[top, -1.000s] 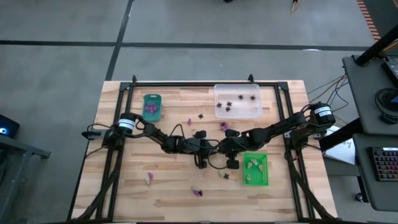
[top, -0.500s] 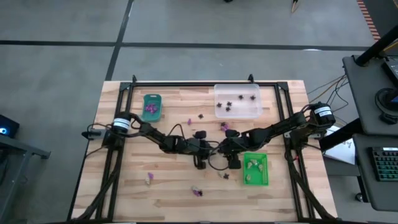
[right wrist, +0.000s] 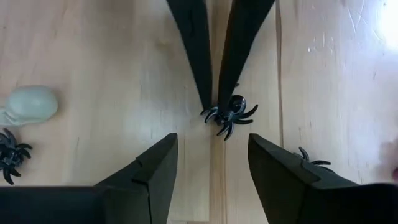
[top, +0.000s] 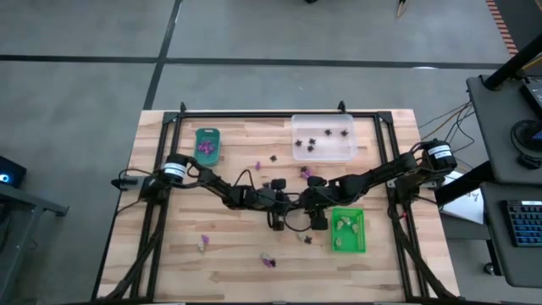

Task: Sort Halloween decoration
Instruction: Put the black spider toy into the white bin

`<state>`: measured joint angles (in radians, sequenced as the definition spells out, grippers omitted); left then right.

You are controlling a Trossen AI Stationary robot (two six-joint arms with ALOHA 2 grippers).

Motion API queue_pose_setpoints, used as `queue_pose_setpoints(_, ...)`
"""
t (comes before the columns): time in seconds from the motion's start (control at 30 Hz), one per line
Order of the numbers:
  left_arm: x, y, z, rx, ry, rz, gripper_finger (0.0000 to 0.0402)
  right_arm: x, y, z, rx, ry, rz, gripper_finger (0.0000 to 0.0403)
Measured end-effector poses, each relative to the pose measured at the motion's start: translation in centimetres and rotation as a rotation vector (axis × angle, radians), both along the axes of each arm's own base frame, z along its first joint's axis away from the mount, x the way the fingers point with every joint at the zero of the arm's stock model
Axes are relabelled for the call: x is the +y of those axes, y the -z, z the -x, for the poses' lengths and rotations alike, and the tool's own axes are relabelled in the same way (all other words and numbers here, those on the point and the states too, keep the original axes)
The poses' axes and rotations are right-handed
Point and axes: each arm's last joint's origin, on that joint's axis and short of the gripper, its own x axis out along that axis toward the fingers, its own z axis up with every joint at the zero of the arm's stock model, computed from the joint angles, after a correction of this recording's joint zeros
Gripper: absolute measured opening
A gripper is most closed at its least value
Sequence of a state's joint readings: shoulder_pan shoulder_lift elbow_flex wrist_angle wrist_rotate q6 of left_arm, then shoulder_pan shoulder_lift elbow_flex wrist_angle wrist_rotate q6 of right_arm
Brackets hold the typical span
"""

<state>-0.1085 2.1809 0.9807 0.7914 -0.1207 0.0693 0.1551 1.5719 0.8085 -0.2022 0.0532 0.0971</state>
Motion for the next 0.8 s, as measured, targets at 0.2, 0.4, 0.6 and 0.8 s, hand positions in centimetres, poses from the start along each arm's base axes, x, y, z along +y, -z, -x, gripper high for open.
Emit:
queue_pose_setpoints(0.2,0.3,0.4,0.0,0.007,-0.013,0.007,0.0001,0.0,0.0,0.0,-0.007,-0.007,0.006,0.0186)
queue_pose_setpoints(0.4,0.5,0.9,0.0,0.011,-0.026,0.022,0.0,-0.2,0.0,-0.3,-0.057,0.007,0.062,0.0192)
queue_pose_setpoints(0.6,0.5,1.2,0.0,0.02,-0.025,0.024,0.0,-0.2,0.0,-0.3,-0.057,-0.013,0.093,0.0192)
queue_pose_setpoints(0.8,0.5,1.2,0.0,0.024,-0.025,0.023,0.0,-0.2,0.4,-0.1,-0.076,0.006,0.08,0.0188)
